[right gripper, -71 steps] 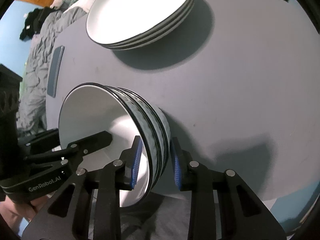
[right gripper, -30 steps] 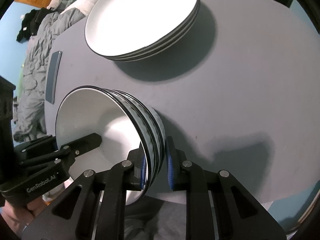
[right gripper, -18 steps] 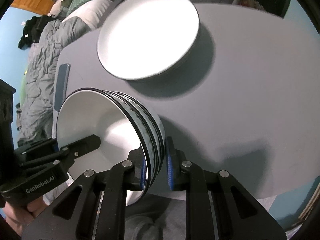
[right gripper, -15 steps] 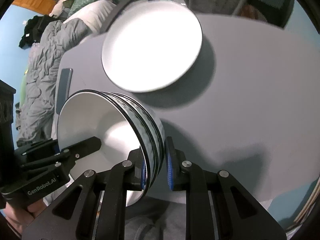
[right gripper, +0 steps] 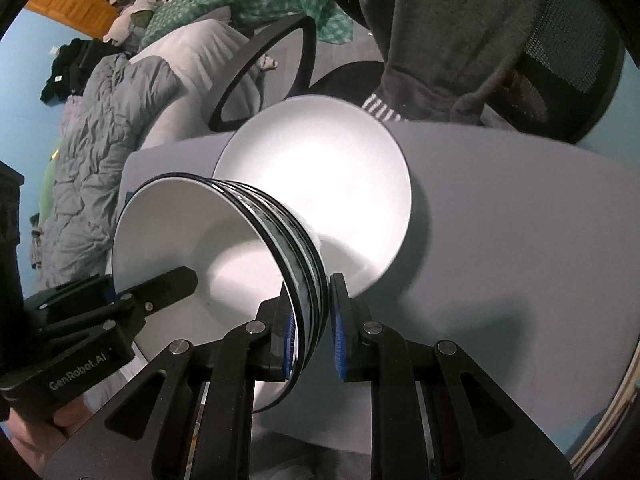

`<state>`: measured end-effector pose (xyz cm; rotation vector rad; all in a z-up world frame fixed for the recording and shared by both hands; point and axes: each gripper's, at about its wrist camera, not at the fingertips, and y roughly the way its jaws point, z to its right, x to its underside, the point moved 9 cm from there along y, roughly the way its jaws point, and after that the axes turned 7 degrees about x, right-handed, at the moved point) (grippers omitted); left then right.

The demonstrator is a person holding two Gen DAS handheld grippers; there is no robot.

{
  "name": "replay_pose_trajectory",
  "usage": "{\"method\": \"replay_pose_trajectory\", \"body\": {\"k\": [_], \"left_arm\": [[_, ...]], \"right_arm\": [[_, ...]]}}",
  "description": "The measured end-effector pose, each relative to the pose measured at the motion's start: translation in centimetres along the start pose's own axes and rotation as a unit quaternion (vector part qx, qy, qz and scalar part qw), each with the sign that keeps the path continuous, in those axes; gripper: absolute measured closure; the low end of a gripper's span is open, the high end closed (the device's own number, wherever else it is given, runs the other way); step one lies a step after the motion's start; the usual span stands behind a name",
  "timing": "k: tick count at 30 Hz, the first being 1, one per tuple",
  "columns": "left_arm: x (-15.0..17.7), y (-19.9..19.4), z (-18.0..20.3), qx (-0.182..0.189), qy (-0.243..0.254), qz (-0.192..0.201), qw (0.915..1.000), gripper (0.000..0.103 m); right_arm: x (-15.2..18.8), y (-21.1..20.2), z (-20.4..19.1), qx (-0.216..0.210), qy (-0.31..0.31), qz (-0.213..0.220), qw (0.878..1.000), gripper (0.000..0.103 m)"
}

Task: Organize plates and bowls

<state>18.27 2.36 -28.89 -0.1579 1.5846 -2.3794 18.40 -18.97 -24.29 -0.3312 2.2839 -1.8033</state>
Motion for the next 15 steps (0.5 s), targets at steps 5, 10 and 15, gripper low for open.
{"method": "replay_pose_trajectory", "body": {"k": [5,10,15], "left_arm": [[-1.2,1.8,-1.4,-0.004,-0.01,-0.012,0.9999,0.08],[-1.6,2.5,-1.4,-0.007,-0.022,-0.025,0.9994,0.08],[-1.8,2.9,-1.0,-0.012,-0.022,-0.025,0.9994,0.08]], "right_arm": [[-1.7,1.4,1.1,-0.002,0.005,-0.013,1.0,0.087],[-2.8,2.5,1.6,0.004,0.002,-0.027,1.0,0.087],[-3.2,2.9,2.1,0.008,-0.001,-0.036,0.999,0.087]]}}
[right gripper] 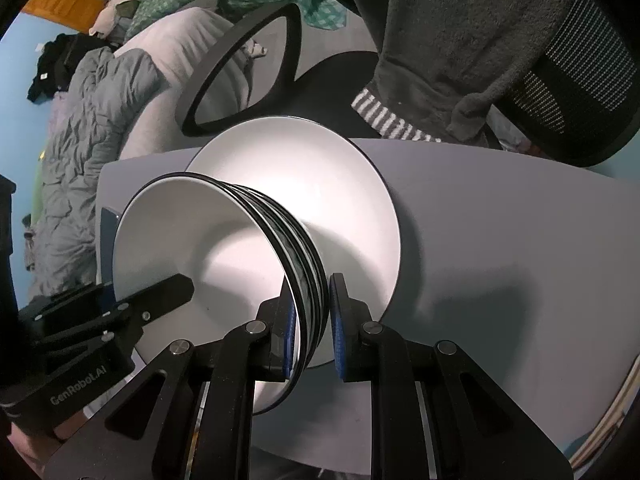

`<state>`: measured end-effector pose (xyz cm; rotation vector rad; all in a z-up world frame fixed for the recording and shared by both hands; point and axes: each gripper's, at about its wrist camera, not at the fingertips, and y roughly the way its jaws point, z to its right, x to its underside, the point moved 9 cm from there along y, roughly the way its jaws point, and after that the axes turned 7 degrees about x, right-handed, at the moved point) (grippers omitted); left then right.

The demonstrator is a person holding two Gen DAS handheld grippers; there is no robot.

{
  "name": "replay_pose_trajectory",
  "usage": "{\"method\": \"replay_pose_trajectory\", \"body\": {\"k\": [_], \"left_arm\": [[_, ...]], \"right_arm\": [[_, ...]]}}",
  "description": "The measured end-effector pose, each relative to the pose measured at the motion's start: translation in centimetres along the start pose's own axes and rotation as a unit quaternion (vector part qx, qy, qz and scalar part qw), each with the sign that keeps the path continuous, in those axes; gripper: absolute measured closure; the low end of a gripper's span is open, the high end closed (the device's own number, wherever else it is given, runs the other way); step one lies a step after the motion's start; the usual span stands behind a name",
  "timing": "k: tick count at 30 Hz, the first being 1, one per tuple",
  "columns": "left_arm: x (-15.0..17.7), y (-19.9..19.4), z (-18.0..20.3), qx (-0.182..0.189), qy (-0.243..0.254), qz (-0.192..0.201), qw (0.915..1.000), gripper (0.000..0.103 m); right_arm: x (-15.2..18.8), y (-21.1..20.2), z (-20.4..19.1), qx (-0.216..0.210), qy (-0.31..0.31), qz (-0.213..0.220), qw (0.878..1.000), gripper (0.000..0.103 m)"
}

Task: Organize plates and bowls

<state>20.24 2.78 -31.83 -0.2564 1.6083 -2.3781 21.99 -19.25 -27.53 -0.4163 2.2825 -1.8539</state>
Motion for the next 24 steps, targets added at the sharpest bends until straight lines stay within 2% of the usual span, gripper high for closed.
{"method": "replay_pose_trajectory", "body": {"k": [9,11,13,14,17,19,22,24], "left_arm": [[0.1,0.1,-0.1,0.013,-0.002,0.008,0.9999,0.079],[0.3,-0.3,-0.4,0.018,-0.008,0.021,0.9996,0.075],[0.3,-1.0,-0.6,0.007,-0.007,0.037,0.9993,0.067],[0.4,-1.8,-0.6,0.0,-0.003,0.052,0.9986,0.064],[0.8,-4.0,-0.3,-0.005,0.011,0.087,0.9962,0.056],[1.1,-5.7,0.0,-0.001,0.016,0.114,0.9934,0.046],[1.7,-9.0,0.7,0.001,0.032,0.162,0.9863,0.038],[2.0,-10.6,1.1,-0.003,0.044,0.185,0.9818,0.034]], "right_arm": [[-0.4,0.1,-0.3,0.014,-0.02,-0.003,1.0,0.085],[-0.4,0.1,-0.2,0.013,-0.017,-0.002,1.0,0.085],[-0.4,-0.1,0.0,0.014,-0.019,0.004,1.0,0.081],[-0.5,-0.3,0.2,0.021,-0.021,0.012,0.999,0.078],[-0.7,-1.8,0.8,0.033,-0.02,0.039,0.999,0.056],[-0.7,-3.0,1.3,0.031,-0.017,0.055,0.998,0.055],[-0.4,-5.2,1.7,0.034,-0.016,0.078,0.996,0.053],[0.0,-7.2,1.9,0.033,-0.017,0.101,0.994,0.043]]}}
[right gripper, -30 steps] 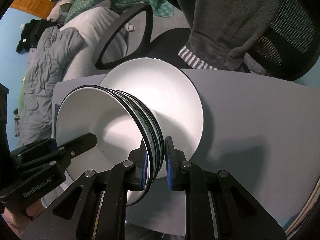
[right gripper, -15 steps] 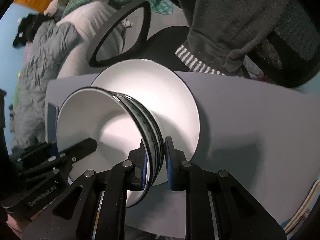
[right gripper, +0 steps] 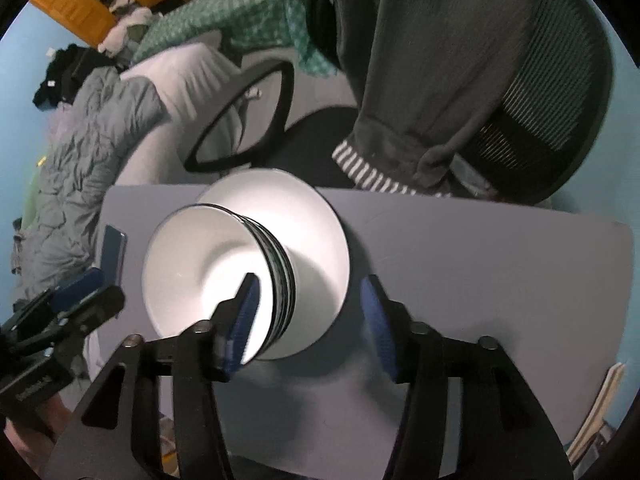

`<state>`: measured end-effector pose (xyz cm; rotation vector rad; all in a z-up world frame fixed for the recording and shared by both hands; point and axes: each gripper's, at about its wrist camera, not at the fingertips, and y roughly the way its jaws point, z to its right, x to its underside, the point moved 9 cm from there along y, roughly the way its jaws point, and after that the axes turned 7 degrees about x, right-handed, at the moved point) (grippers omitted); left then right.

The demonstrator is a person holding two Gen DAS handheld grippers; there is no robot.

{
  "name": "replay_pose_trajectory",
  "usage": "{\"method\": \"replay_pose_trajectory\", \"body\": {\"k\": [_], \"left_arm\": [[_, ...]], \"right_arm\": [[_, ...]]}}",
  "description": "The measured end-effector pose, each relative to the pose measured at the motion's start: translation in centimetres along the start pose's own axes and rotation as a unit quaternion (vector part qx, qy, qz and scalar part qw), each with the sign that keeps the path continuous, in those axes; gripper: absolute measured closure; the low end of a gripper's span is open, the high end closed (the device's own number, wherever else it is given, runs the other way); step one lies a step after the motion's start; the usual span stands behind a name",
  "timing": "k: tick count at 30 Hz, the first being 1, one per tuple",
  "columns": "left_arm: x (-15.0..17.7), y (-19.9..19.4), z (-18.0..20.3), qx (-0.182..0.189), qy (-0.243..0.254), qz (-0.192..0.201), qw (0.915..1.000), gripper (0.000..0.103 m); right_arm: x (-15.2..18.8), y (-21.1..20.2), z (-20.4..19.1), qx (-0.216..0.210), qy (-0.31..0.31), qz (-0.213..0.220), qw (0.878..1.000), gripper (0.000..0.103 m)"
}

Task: Organize plates and bowls

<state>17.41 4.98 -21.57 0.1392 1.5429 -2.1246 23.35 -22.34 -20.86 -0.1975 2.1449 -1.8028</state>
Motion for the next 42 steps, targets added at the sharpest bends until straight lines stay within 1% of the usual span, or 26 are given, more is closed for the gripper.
{"method": "replay_pose_trajectory", "body": {"k": [3,4,6,9,14,17,20,25,28,31,33,42], "left_arm": [[-0.3,-2.9,0.6,-0.008,0.024,0.04,0.9989,0.024],[-0.3,-3.8,0.8,-0.007,0.03,0.051,0.9982,0.023],[-0.3,-5.5,1.0,-0.006,0.037,0.071,0.9968,0.023],[0.0,-7.7,1.3,-0.003,0.036,0.095,0.9948,0.022],[0.9,-11.2,0.9,-0.002,0.023,0.129,0.9913,0.021],[1.4,-12.8,0.6,0.001,0.013,0.147,0.9891,0.017],[1.7,-14.2,0.3,0.002,0.005,0.169,0.9856,0.017],[2.0,-15.9,0.1,-0.007,0.001,0.189,0.982,0.017],[2.2,-16.7,0.1,-0.003,-0.01,0.196,0.9805,0.017],[2.4,-17.4,0.2,-0.013,-0.006,0.205,0.9786,0.017],[2.4,-17.6,0.4,-0.019,0.002,0.207,0.9782,0.017],[2.4,-18.2,0.9,-0.021,0.015,0.21,0.9773,0.017]], "right_arm": [[0.2,-2.5,0.2,0.007,-0.004,0.03,1.0,0.04],[0.4,-3.4,0.2,0.012,-0.007,0.038,0.999,0.04],[0.9,-5.0,0.0,0.018,-0.012,0.055,0.998,0.039],[1.7,-7.0,-0.3,0.016,-0.008,0.073,0.997,0.037],[2.9,-9.3,-0.7,0.011,0.005,0.096,0.995,0.037],[3.5,-10.7,-0.9,0.01,0.016,0.107,0.994,0.036],[4.2,-12.0,-0.9,0.017,0.023,0.12,0.992,0.036],[5.4,-13.6,-0.9,0.03,0.032,0.132,0.99,0.035],[6.0,-14.3,-0.8,0.037,0.034,0.139,0.989,0.035],[6.4,-14.9,-0.7,0.043,0.037,0.145,0.988,0.035],[6.5,-15.2,-0.8,0.046,0.039,0.15,0.987,0.035],[6.6,-15.6,-0.9,0.043,0.046,0.156,0.986,0.035]]}}
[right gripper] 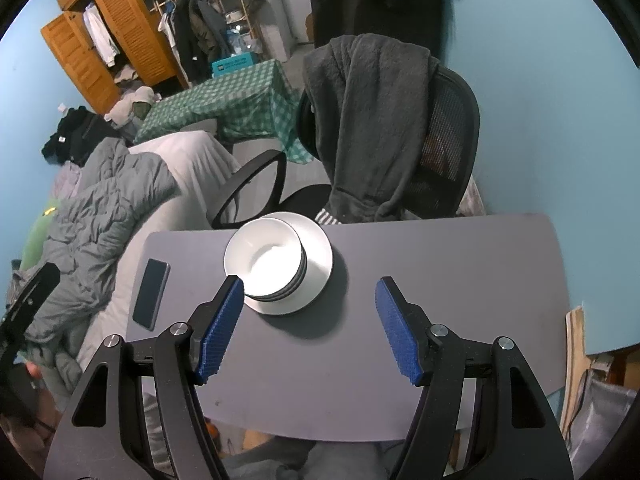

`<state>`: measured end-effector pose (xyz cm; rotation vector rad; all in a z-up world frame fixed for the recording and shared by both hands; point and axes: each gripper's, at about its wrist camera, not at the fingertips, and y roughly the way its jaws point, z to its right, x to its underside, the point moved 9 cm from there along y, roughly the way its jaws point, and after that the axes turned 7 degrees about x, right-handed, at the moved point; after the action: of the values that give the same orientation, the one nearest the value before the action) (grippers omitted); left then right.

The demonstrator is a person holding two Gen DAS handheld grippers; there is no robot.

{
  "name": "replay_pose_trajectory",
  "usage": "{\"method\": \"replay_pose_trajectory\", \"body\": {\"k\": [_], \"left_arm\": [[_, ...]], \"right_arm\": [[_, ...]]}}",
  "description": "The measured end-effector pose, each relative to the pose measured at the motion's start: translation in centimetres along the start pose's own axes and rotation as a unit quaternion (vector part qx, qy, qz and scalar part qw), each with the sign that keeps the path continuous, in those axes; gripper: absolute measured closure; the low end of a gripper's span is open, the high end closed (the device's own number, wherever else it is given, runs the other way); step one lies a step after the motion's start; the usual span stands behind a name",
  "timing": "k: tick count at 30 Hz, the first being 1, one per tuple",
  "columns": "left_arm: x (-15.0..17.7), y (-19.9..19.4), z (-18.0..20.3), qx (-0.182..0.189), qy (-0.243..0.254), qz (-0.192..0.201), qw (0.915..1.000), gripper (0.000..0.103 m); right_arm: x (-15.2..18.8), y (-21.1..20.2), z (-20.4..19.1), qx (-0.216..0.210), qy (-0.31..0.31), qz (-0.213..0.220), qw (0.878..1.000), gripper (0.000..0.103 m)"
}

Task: Organize plates and bowls

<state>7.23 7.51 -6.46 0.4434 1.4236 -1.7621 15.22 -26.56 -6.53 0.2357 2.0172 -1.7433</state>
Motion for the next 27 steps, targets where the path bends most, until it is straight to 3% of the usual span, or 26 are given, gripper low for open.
{"method": "replay_pose_trajectory", "body": {"k": [27], "left_arm": [[-0.1,-0.2,1.1,0.0,0.024,-0.012,0.9996,0.017]], "right_arm": [[-0.5,-0.8,-0.2,-0.003,0.004,0.004,1.0,0.035]]}}
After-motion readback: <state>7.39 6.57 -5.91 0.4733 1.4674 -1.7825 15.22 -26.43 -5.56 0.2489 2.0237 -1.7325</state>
